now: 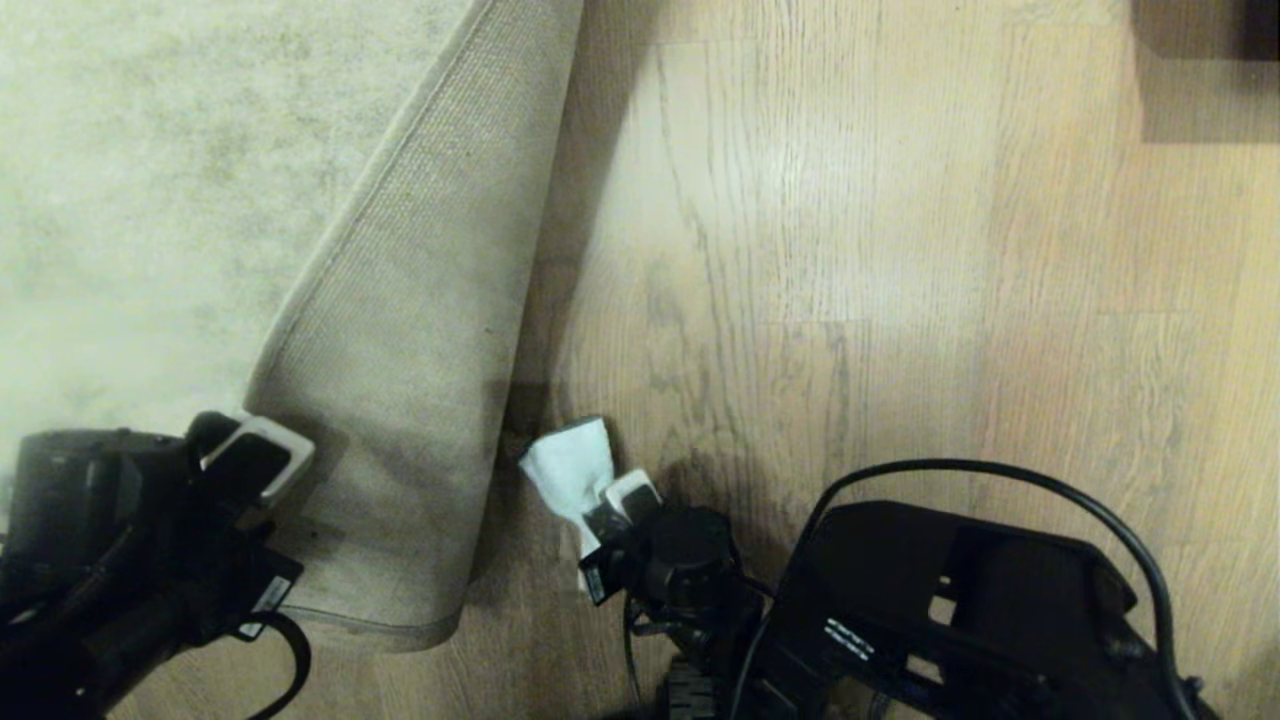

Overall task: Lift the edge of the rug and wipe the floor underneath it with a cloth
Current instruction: Wipe the floor under the carpet with a rag

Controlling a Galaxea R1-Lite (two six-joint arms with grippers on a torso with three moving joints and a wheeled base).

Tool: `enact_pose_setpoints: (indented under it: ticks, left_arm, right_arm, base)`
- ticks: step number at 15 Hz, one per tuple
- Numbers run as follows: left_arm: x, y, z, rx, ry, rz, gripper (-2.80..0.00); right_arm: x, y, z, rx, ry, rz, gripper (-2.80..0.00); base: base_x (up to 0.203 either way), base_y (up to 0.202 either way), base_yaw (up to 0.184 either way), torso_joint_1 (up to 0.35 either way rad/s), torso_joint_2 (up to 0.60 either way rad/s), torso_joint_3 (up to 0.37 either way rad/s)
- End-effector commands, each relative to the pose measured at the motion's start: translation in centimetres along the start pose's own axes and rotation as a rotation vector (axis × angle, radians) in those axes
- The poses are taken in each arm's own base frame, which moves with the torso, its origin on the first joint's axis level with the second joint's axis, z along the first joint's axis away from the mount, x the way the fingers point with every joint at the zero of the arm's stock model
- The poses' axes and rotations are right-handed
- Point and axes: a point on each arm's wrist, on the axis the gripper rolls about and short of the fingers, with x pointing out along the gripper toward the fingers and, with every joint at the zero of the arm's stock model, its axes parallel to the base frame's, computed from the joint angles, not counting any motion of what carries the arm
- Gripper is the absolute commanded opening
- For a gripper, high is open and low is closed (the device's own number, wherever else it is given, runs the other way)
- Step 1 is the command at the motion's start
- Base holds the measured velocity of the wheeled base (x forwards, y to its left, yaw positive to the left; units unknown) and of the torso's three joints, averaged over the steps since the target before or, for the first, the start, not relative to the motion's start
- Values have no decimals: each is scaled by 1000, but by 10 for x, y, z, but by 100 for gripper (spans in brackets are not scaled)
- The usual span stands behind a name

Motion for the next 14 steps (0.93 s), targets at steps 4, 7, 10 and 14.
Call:
enact_pose_setpoints:
  ticks: [4, 7, 10, 14]
  left_arm:
    - [0, 1, 0, 0, -3, 5, -280]
    - [0, 0, 0, 1, 0, 4, -280]
    - [1, -1, 1, 4, 0, -2, -280]
    - [0, -1, 1, 3, -2, 1, -280]
  right_arm:
    - [5, -73, 11, 12, -26, -162, -280]
    - [0, -95, 23, 18, -39, -206, -280]
    - [-11, -94, 22, 18, -9, -200, -280]
    - [-14, -51, 26, 15, -15, -97, -280]
  base:
    - [0, 0, 0, 0, 0, 0]
    - [0, 0, 0, 0, 0, 0]
    - [0, 0, 0, 0, 0, 0]
    - [0, 0, 0, 0, 0, 0]
